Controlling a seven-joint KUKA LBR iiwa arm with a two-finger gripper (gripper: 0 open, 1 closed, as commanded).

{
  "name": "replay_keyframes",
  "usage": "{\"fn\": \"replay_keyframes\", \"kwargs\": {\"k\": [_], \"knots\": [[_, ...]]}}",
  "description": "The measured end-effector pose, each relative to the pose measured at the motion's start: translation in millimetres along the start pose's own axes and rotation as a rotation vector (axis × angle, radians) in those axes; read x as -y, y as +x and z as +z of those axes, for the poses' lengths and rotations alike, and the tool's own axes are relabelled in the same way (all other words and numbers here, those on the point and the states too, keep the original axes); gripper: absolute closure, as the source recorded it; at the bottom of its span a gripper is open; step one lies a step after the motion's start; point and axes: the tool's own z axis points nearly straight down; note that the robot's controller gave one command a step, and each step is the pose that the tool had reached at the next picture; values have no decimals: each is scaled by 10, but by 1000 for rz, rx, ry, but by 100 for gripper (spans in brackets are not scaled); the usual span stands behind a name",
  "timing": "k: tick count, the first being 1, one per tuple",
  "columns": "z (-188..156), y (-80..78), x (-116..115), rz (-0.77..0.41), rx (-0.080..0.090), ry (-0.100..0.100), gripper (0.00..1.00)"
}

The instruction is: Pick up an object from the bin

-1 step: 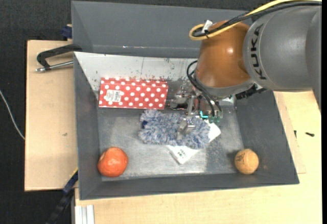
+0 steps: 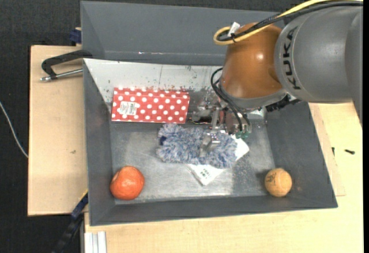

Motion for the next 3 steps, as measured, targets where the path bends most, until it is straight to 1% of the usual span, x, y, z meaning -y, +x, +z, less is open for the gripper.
{"fn": "replay_keyframes", "kwargs": {"k": [1,2,3], "knots": [[282,18,-35,107,7,0,0],[574,100,-90,209,8,2,0],[572,129,-62,265,10,2,0]]}}
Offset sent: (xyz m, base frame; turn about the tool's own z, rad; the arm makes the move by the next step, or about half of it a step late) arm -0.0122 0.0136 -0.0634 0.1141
